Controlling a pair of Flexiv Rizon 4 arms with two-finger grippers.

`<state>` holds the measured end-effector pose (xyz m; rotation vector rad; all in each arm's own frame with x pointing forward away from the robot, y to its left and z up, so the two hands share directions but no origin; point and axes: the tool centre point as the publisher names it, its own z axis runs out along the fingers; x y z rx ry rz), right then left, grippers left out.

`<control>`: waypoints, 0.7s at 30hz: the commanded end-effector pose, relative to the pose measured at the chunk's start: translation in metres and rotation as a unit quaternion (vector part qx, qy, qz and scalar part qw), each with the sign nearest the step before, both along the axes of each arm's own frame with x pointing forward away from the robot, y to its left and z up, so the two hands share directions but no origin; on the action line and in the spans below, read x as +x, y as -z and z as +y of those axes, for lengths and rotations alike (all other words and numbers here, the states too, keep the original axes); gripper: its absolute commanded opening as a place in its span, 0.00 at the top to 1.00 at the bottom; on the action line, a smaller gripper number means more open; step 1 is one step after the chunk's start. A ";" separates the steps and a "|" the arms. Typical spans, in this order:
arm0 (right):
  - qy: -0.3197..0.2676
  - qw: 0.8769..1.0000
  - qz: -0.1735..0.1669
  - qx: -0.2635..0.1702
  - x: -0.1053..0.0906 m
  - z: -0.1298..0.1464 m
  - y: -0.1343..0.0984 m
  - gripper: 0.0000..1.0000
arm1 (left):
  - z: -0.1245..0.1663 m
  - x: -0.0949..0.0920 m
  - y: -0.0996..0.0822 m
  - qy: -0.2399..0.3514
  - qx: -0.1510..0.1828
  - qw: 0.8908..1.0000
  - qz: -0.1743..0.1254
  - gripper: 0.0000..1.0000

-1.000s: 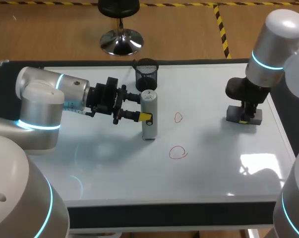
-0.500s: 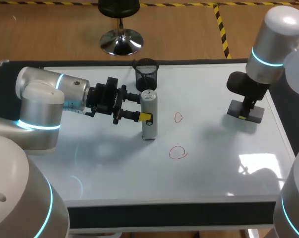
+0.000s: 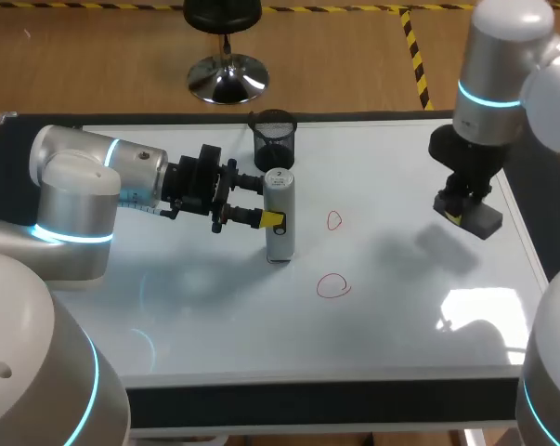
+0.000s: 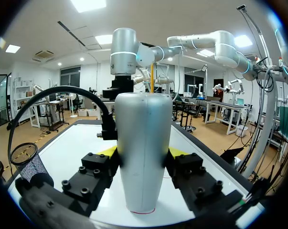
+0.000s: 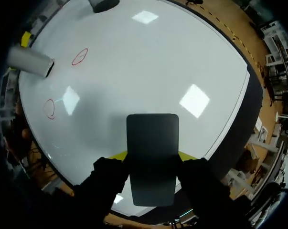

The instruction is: Pick up the inspection probe, press it on each red-marked spot on the whiteboard one by one, put down the probe, pick up the eraser, and wipe off all the red marks.

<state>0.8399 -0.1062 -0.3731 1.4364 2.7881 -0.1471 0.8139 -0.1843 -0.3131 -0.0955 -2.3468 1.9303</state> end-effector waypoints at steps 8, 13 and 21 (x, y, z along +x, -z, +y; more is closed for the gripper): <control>0.132 0.988 0.081 0.000 0.009 -0.001 -0.001 1.00 | 0.000 -0.001 0.009 -0.001 0.000 1.000 0.000 1.00; 0.157 0.984 0.079 0.033 0.004 0.001 -0.003 1.00 | 0.000 -0.001 0.009 -0.001 0.000 1.000 0.000 1.00; 0.215 0.973 0.019 0.082 -0.028 0.004 -0.013 1.00 | 0.000 -0.001 0.009 -0.001 0.000 1.000 0.000 1.00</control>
